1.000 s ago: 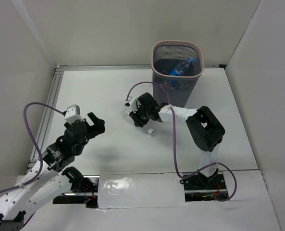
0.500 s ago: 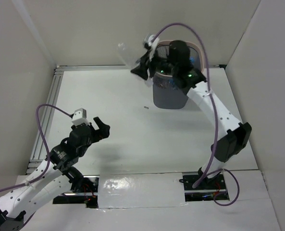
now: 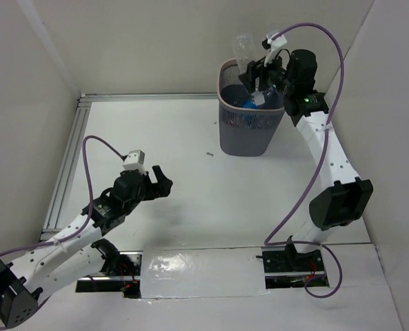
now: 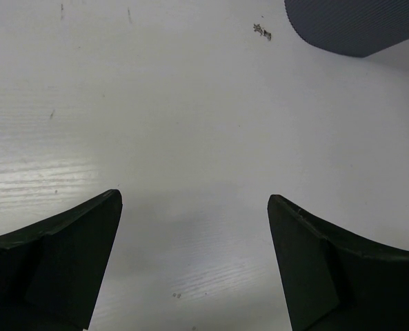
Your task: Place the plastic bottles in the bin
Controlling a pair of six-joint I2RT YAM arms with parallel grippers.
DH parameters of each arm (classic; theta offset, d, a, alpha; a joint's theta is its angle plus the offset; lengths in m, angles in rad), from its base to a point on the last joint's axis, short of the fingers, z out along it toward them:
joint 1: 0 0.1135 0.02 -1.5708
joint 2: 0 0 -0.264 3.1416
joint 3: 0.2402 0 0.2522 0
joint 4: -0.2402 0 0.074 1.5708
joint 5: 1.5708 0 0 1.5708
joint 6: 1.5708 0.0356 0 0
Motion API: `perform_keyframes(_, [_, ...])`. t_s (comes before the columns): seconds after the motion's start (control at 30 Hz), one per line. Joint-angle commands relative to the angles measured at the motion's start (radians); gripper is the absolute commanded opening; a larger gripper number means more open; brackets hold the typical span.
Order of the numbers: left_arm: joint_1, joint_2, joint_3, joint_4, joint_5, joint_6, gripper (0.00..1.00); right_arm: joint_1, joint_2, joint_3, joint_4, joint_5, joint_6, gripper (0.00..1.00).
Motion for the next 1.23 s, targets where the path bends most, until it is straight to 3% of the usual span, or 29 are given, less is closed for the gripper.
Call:
perform_keyframes(0.0, [0.001,0.028,0.054,0.112,0.043,0.049,1.0,-0.018,0.024,-0.024,0.024,0.013,-0.009,0.79])
perform_keyframes(0.07, [0.001,0.055,0.074,0.122,0.043,0.058,1.0,-0.04,0.038,-0.024,0.007,0.013,-0.018,1.0])
perform_keyframes(0.27, [0.001,0.091,0.103,0.142,0.065,0.077,1.0,-0.091,0.049,0.042,-0.048,-0.05,0.009,1.0])
perform_keyframes(0.43, [0.001,0.112,0.104,0.152,0.083,0.087,1.0,-0.145,-0.013,0.125,-0.211,-0.134,0.029,1.0])
perform_keyframes(0.6, [0.001,0.155,0.104,0.182,0.118,0.087,1.0,-0.186,-0.177,-0.045,-0.261,-0.112,0.023,1.0])
perform_keyframes(0.83, [0.011,0.256,0.191,0.192,0.152,0.135,1.0,-0.186,-0.402,-0.39,-0.39,0.092,0.023,1.0])
perform_keyframes(1.2, [0.02,0.301,0.245,0.201,0.162,0.183,1.0,-0.241,-0.611,-0.765,-0.28,0.217,0.016,1.0])
